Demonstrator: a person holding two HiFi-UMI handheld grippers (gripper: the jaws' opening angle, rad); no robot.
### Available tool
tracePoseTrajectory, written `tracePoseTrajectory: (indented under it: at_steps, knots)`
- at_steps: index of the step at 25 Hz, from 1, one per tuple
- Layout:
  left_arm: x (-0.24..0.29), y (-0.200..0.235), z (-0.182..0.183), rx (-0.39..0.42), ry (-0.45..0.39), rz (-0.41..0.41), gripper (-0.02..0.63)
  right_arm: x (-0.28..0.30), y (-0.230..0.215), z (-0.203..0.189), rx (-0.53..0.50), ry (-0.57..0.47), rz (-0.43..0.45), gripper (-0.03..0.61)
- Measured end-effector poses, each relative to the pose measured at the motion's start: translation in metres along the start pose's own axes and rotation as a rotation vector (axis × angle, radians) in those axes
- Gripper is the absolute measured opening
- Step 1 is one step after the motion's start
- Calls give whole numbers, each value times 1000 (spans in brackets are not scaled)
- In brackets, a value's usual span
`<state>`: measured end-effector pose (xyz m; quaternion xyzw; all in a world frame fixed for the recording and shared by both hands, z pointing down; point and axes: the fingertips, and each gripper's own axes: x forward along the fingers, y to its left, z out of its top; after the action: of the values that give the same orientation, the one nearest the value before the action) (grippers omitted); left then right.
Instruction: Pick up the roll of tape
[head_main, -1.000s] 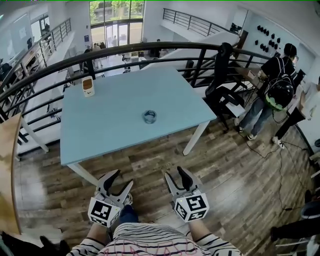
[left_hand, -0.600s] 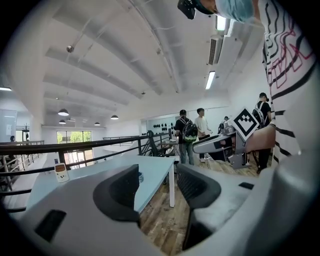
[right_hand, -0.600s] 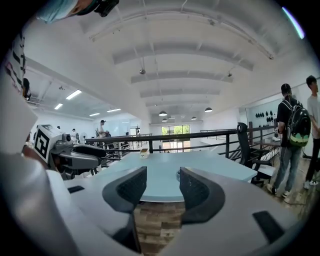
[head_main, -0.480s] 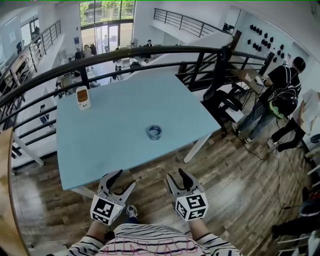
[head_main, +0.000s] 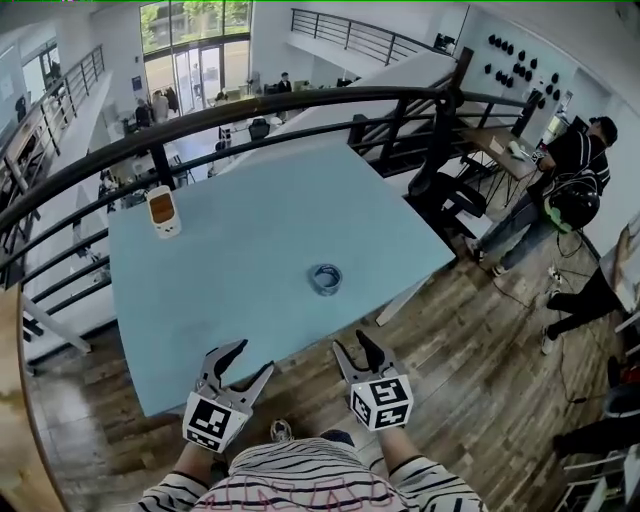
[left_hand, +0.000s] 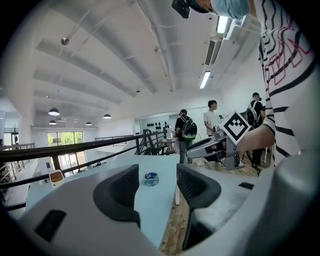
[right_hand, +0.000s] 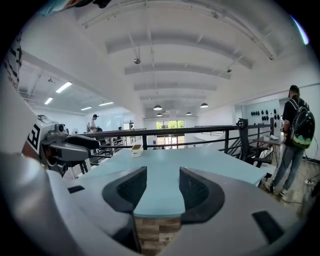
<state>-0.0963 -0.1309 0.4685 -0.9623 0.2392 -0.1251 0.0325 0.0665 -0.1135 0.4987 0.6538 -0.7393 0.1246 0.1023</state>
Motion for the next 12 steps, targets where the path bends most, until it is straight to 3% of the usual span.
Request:
tracePoseTrajectory:
  at_steps: [12]
  knots:
    - [31,33,-20,-25,27,2,215,83,-10,-22,-77,133,53,199]
